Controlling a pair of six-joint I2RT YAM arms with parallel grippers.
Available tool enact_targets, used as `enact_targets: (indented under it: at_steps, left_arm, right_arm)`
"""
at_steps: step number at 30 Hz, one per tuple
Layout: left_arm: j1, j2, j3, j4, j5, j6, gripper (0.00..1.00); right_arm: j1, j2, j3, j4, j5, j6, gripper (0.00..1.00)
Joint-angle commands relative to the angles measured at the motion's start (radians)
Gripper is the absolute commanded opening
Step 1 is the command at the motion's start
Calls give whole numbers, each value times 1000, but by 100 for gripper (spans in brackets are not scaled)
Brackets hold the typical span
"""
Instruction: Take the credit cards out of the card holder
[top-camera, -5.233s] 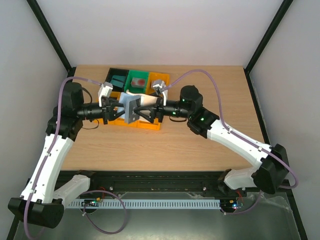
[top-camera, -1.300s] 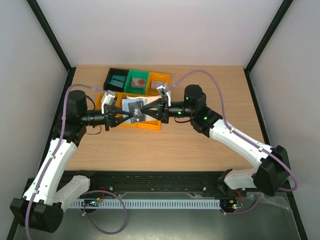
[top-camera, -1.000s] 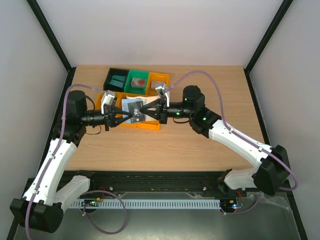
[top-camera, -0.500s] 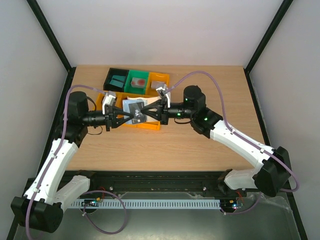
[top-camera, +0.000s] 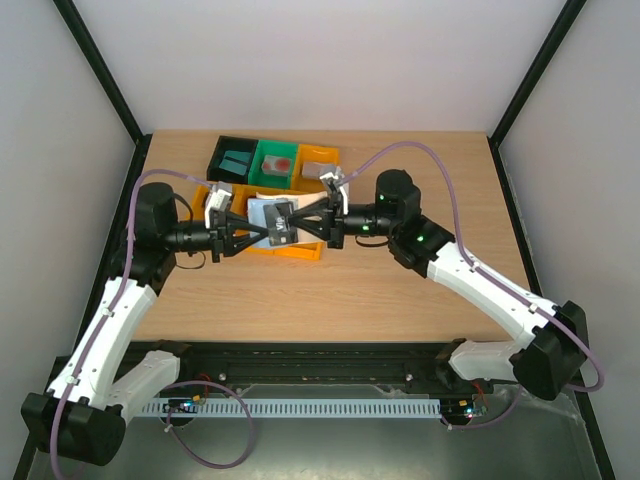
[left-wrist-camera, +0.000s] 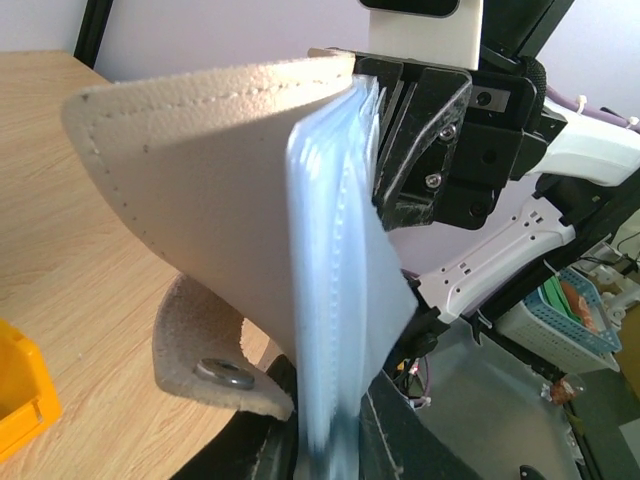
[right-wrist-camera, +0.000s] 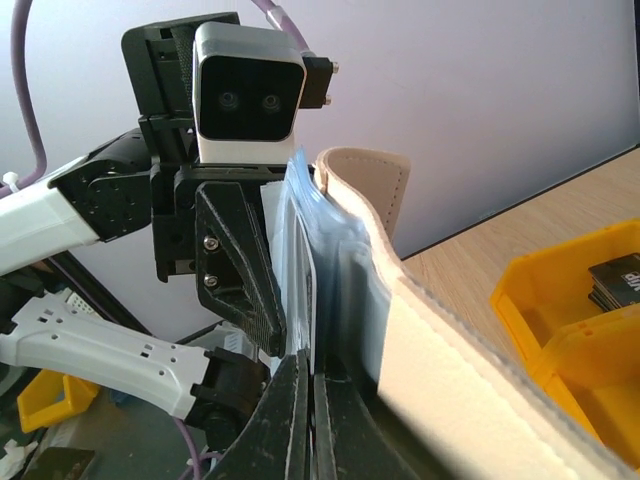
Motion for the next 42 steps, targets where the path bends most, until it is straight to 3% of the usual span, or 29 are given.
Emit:
enact_targets:
  at_steps: [1,4,8,23,32,36,42]
  left_arm:
    - [7,-14,-15,5,41,-5,16]
    - [7,-12,-16,5,39,-5,14]
    - [8,-14,-17,5,34,-7,2]
    - [28,-32,-111,58,-88,-136,2]
    - [33,-39,-367,-59,-359,-347,2]
    - [45,-37,-533,-17,-357,-486,2]
    - [67,-5,-568,-11,-384,-514,2]
  right_arm:
    - [-22,-35,1,16,21,-17,2]
    - [-23,-37,4,9,20,-19,2]
    - [-30,-39,4,-11,27,-32,2]
    - [-92,-95,-25,-160,96,-79,2]
    - [-124,-131,-15,-232,152,-103,2]
    - [-124,-130,-12,-252,155,-111,2]
    - [-124,-124,-14,-251,145,-109,2]
